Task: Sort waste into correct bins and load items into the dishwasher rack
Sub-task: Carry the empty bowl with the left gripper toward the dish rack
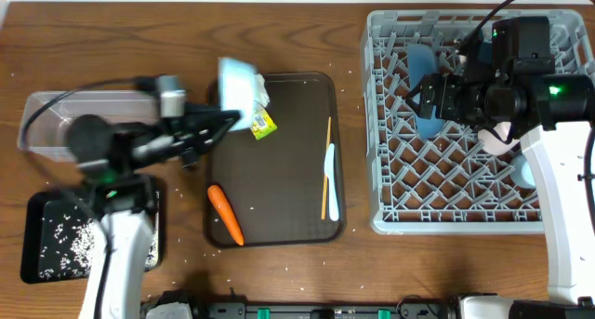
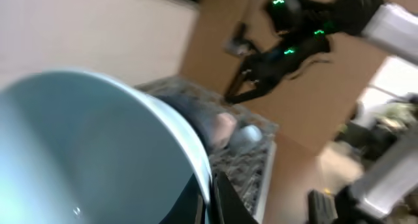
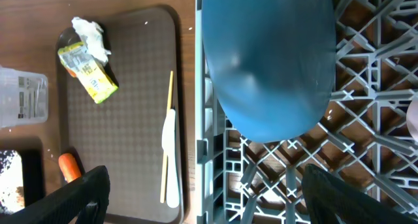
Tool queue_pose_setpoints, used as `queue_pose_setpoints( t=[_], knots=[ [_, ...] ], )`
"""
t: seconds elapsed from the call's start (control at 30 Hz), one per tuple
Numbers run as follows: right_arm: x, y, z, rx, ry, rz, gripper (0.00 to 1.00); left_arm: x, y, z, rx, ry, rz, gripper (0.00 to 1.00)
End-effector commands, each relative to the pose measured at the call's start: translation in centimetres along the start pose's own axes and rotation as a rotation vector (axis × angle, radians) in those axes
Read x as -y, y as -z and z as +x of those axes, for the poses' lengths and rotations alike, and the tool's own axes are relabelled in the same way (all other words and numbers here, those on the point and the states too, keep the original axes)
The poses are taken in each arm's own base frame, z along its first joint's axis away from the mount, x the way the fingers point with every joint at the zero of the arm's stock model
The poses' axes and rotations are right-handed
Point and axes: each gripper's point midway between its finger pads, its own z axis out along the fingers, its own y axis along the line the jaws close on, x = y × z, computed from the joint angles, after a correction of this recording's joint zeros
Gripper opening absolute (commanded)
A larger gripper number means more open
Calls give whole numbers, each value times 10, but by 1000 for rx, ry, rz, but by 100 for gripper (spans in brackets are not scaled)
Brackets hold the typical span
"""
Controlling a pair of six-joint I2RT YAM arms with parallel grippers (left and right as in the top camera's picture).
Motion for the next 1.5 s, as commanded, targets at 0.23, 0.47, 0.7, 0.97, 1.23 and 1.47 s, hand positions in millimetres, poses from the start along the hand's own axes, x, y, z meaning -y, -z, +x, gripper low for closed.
queue_pose_setpoints(
  t=[0.23, 0.47, 0.7, 0.97, 1.23, 1.47],
  knots=[
    [-2, -1, 0, -4, -7, -6, 88, -56, -92, 27, -26, 375, 92, 6],
    [3, -1, 2, -12, -19, 7, 88, -74, -142, 17, 3, 408, 104, 6],
    [4, -1, 2, -13, -21, 8, 88, -90, -164, 5, 140, 368, 18, 6],
    [5, 0, 6, -29, -25, 12, 88, -73, -190, 10, 102, 418, 107, 6],
    [7, 0, 10, -46, -31, 20, 88, -58, -202, 15, 88, 460, 134, 7],
    [6, 0, 10, -45, -31, 20, 88, -59, -212, 22, 99, 404, 114, 6]
  ],
)
